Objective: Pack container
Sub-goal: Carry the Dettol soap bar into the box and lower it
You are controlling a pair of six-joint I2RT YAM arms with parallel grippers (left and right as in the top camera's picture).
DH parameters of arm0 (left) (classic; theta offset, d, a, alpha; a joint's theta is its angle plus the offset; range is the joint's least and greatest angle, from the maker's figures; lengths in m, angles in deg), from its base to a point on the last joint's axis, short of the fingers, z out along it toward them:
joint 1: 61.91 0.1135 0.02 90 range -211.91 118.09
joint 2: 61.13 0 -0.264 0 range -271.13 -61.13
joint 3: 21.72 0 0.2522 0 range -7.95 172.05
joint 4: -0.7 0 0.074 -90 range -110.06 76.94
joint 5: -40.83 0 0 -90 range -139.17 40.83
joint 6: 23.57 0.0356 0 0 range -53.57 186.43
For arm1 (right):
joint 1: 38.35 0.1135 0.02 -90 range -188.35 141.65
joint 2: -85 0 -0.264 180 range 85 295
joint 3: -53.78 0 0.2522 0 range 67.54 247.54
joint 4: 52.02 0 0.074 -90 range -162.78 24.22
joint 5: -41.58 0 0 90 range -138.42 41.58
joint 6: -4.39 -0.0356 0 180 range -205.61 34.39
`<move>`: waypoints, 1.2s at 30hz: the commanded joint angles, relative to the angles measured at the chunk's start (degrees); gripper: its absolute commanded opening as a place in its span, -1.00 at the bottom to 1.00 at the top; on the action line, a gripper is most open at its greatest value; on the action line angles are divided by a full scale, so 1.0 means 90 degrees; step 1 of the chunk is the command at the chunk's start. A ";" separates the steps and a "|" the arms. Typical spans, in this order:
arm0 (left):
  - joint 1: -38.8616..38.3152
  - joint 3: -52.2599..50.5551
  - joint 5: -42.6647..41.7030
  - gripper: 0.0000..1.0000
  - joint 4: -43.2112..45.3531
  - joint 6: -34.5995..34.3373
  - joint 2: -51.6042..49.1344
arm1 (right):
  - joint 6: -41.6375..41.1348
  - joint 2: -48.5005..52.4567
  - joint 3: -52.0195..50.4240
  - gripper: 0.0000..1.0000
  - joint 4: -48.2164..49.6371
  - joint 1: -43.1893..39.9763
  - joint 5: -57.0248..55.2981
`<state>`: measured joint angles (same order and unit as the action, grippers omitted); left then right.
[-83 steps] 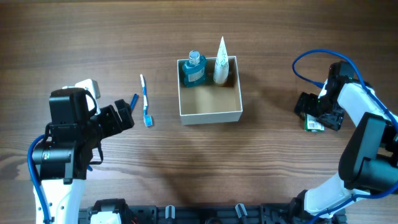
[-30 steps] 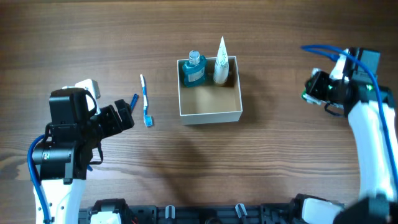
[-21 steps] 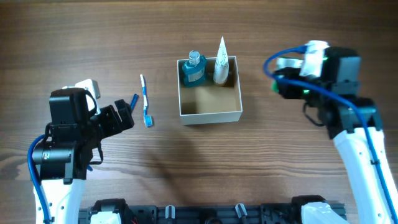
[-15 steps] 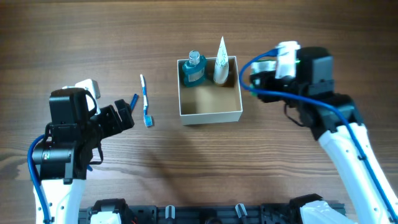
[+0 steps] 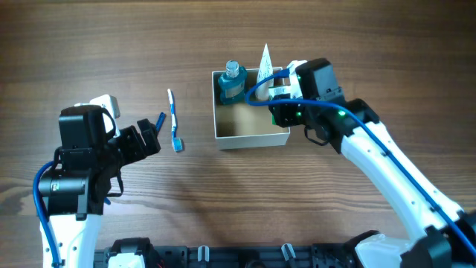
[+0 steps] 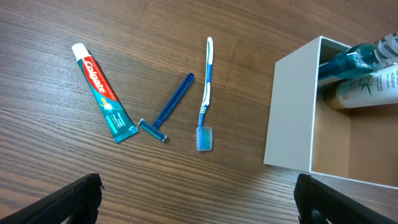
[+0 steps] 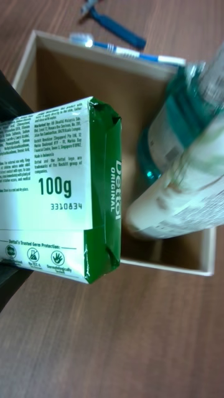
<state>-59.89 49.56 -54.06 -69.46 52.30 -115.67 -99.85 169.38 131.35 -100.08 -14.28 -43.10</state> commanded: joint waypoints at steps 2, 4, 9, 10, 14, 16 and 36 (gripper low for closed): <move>0.0044 0.0124 -0.0192 1.00 0.0000 -0.0056 0.0000 | -0.0316 0.0279 0.0117 -0.92 0.0049 0.0034 -0.0163; 0.0044 0.0124 -0.0192 1.00 0.0000 -0.0056 0.0000 | -0.0316 0.0316 0.0117 -0.81 0.0049 0.0034 -0.0160; 0.0044 0.0124 -0.0192 0.99 0.0000 -0.0056 0.0000 | -0.0267 0.0316 0.0117 -0.74 0.0070 0.0034 -0.0163; 0.0044 0.0124 -0.0192 0.99 0.0000 -0.0056 0.0000 | -0.0270 0.0316 0.0117 -0.74 0.0070 0.0034 -0.0163; 0.0044 0.0124 -0.0192 1.00 -0.0002 -0.0056 0.0000 | -0.0267 0.0316 0.0117 -0.55 0.0068 0.0034 -0.0160; 0.0044 0.0124 -0.0192 1.00 0.0000 -0.0056 0.0000 | -0.0270 0.0316 0.0117 -0.45 0.0068 0.0034 -0.0160; 0.0044 0.0124 -0.0192 1.00 0.0000 -0.0056 0.0000 | -0.0248 0.0316 0.0117 0.15 0.0068 0.0034 -0.0136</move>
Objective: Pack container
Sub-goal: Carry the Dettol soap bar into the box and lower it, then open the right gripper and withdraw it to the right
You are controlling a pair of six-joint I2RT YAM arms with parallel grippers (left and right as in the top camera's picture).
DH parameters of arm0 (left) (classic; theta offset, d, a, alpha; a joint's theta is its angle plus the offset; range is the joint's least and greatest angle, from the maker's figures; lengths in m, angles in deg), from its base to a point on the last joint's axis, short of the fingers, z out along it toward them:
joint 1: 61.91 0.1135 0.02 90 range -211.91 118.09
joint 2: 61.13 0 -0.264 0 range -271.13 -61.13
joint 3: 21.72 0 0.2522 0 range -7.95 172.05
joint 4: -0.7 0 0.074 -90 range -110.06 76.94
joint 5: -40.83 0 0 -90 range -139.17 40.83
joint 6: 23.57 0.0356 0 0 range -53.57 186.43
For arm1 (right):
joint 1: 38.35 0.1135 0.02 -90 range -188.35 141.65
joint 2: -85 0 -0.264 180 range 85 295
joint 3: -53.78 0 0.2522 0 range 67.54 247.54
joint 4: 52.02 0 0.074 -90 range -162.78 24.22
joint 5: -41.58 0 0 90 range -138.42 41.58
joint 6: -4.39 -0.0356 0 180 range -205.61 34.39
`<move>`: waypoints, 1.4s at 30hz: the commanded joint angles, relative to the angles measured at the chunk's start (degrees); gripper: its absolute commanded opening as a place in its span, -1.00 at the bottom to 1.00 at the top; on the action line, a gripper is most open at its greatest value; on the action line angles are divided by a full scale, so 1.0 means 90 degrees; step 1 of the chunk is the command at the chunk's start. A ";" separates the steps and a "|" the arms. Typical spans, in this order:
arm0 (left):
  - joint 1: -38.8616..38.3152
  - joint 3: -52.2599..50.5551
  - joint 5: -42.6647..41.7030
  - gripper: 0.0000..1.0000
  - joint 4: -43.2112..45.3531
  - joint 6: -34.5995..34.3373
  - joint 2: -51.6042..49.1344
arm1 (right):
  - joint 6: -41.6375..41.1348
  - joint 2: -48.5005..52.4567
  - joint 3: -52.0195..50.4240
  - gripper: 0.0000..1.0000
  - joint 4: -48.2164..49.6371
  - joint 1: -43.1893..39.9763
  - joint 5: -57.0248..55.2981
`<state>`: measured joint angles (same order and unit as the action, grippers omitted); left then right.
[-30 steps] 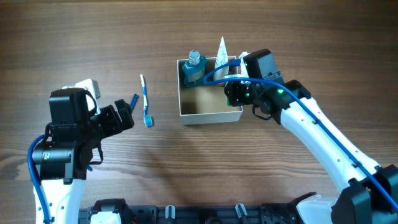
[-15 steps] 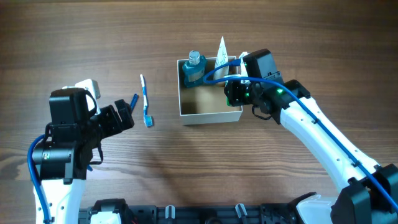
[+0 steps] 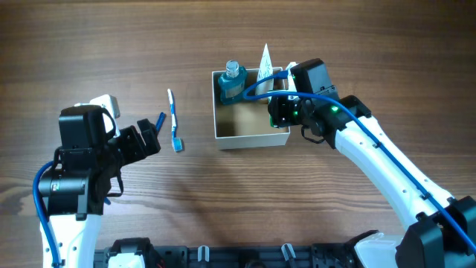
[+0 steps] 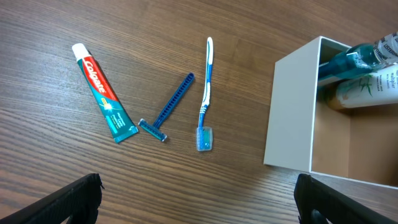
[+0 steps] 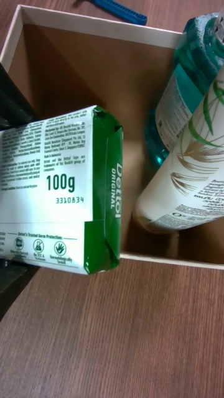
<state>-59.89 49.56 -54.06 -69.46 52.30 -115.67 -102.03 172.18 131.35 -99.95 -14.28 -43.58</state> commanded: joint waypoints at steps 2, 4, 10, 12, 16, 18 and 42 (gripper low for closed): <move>0.0044 0.0124 -0.0192 0.99 0.0000 -0.0056 0.0000 | -0.0005 0.0005 0.0117 0.15 0.0053 0.0034 -0.0083; 0.0044 0.0124 -0.0192 0.99 0.0000 -0.0056 0.0000 | -0.0005 0.0005 0.0117 0.15 0.0051 0.0034 -0.0083; 0.0044 0.0124 -0.0192 0.99 0.0000 -0.0053 0.0000 | -0.0005 0.0005 0.0117 0.16 0.0051 0.0034 -0.0061; 0.0044 0.0124 -0.0192 1.00 0.0000 -0.0056 0.0000 | -0.0002 0.0005 0.0117 0.15 0.0051 0.0034 -0.0063; 0.0044 0.0124 -0.0192 1.00 -0.0002 -0.0056 0.0000 | -0.0100 -0.0024 0.0117 0.15 0.0049 0.0032 -0.0491; 0.0044 0.0124 -0.0192 1.00 -0.0005 -0.0056 0.0000 | -0.0449 -0.0129 0.0119 0.17 0.0036 0.0027 -0.1212; 0.0440 0.1445 0.0163 0.99 -0.0821 -0.1037 -0.1256 | -0.0253 -0.1389 0.0112 0.63 -0.1256 -0.2123 -0.1098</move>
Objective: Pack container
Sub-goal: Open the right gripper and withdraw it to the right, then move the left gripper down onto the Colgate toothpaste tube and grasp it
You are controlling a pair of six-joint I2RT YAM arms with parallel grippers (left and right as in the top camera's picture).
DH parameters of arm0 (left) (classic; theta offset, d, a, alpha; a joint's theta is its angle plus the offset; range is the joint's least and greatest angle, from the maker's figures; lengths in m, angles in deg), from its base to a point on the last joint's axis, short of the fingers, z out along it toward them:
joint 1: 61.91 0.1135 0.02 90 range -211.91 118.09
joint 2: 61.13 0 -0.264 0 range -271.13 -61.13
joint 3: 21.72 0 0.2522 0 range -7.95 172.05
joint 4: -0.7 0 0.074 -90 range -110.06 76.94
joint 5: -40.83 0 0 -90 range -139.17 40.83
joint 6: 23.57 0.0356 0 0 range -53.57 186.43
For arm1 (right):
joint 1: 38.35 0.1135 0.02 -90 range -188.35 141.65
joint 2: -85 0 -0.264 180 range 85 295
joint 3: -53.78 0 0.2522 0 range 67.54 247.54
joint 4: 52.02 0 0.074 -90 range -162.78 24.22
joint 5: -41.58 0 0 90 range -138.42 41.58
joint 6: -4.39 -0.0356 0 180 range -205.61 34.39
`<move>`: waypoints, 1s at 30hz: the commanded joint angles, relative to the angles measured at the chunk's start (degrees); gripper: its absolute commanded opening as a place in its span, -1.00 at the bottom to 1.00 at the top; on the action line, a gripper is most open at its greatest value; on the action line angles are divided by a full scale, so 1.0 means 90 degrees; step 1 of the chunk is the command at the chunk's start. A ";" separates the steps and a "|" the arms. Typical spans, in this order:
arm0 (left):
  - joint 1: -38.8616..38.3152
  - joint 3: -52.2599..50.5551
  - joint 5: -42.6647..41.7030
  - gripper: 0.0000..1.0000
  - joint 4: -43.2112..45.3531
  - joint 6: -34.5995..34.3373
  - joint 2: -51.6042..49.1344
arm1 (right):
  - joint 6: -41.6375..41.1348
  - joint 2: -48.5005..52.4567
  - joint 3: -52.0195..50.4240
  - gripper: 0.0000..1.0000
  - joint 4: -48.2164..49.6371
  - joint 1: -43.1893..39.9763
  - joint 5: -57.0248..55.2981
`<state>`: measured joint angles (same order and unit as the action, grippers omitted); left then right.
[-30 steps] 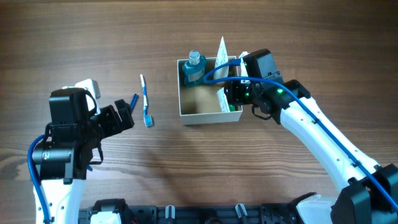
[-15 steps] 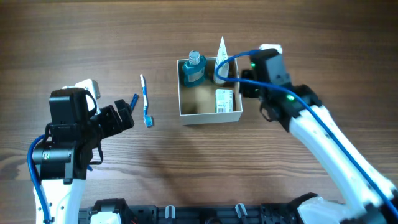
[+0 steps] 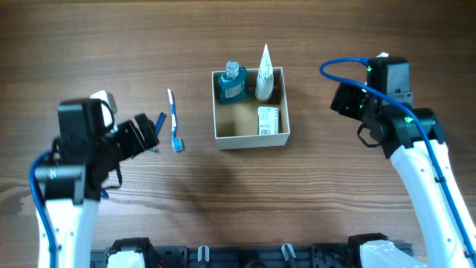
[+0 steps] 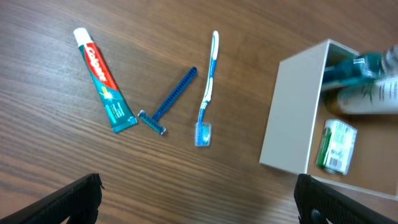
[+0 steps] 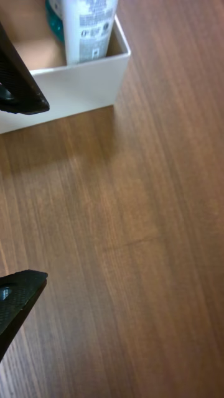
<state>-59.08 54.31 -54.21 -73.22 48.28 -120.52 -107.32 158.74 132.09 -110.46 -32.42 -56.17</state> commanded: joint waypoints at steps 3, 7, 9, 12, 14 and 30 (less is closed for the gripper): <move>0.0816 0.1457 0.0607 0.99 -0.0624 -0.0945 -0.1511 | 0.0469 0.0143 0.0029 0.64 -0.0148 -0.0109 0.0304; 0.1494 0.1477 0.0471 0.99 -0.0318 -0.1333 -0.2487 | 0.0580 0.0253 0.0029 0.64 -0.0279 -0.0109 0.0301; 0.1746 0.1477 0.0345 1.00 -0.0202 -0.1348 -0.2917 | 0.0585 0.0289 0.0029 0.64 -0.0369 -0.0109 0.0299; 0.2021 0.1477 0.0202 1.00 -0.0022 -0.1348 -0.3706 | 0.0585 0.0316 0.0029 0.64 -0.0401 -0.0109 0.0301; 0.2062 0.1477 0.0206 0.99 0.0104 -0.1348 -0.4177 | 0.0578 0.0323 0.0029 0.64 -0.0398 -0.0109 0.0304; 0.1940 0.1404 0.0182 0.99 0.1003 -0.1035 -0.5911 | 0.0576 0.0321 0.0029 0.64 -0.0464 -0.0109 0.0306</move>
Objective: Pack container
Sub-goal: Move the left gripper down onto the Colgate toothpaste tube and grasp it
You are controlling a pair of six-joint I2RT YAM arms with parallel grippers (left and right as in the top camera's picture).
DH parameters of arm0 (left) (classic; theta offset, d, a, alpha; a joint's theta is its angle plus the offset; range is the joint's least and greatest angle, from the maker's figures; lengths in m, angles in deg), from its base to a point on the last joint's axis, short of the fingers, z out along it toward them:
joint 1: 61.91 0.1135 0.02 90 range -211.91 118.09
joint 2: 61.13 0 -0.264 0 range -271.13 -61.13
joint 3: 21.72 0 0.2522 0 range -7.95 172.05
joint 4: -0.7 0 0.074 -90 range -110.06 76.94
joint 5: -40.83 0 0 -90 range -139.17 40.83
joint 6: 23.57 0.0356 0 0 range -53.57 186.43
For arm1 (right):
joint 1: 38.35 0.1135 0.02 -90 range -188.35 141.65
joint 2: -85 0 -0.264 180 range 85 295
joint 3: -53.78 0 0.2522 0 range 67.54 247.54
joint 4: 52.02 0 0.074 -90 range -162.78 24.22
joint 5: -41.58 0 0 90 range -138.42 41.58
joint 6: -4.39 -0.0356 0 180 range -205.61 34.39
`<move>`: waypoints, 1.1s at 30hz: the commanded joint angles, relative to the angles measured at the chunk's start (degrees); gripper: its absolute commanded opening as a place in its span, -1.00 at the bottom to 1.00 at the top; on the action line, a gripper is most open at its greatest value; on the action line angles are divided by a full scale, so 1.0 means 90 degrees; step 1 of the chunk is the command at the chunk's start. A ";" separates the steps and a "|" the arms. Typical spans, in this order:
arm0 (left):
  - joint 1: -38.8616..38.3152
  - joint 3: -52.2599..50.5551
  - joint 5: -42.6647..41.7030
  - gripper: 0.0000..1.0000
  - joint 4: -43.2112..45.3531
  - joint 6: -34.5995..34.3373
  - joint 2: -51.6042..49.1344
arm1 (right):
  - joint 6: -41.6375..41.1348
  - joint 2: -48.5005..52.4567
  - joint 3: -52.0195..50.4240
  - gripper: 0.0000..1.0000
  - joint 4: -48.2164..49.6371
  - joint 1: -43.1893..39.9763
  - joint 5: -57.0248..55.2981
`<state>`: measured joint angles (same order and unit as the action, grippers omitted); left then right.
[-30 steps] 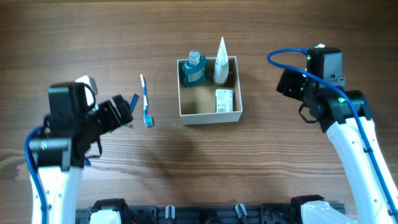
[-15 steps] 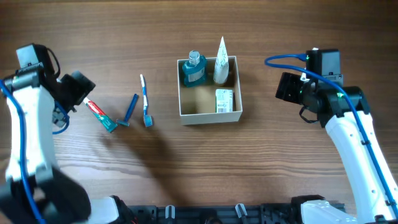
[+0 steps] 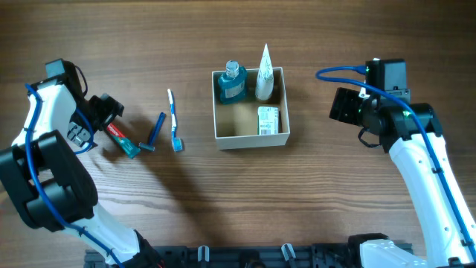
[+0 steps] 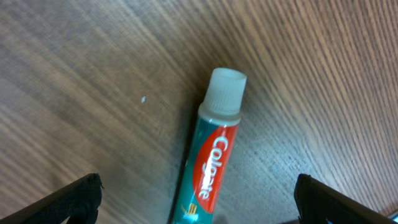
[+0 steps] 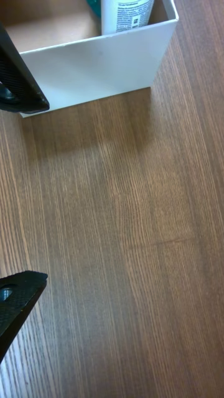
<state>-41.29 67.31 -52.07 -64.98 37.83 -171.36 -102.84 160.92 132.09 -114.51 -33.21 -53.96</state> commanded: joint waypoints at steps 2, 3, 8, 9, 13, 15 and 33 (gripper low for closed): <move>-0.0049 -0.0041 -0.0051 0.99 0.0117 0.0129 -0.0362 | 0.0083 0.0078 0.0029 0.64 -0.0022 -0.0022 0.0058; -0.0061 -0.0041 -0.0049 0.99 0.0136 0.0129 -0.0408 | 0.0080 0.0078 0.0029 0.64 -0.0024 -0.0022 0.0058; -0.0073 -0.0041 0.0075 1.00 0.0153 0.0126 -0.0452 | 0.0080 0.0078 0.0029 0.64 -0.0022 -0.0022 0.0058; -0.0073 -0.0044 0.0136 0.99 0.0153 0.0126 -0.0457 | 0.0080 0.0078 0.0029 0.64 -0.0022 -0.0022 0.0058; -0.0165 -0.0216 0.0435 1.00 0.0313 0.0126 -0.0486 | 0.0078 0.0078 0.0029 0.64 -0.0024 -0.0022 0.0058; -0.0211 -0.0255 0.0449 0.99 0.0376 0.0129 -0.0503 | 0.0080 0.0078 0.0029 0.64 -0.0024 -0.0022 0.0061; -0.0471 -0.0277 0.0476 0.88 0.0537 0.0129 -0.0527 | 0.0083 0.0078 0.0029 0.64 -0.0216 -0.0022 0.0056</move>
<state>-45.16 65.58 -48.62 -60.33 38.29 -174.86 -102.84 160.92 132.09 -116.19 -33.21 -53.96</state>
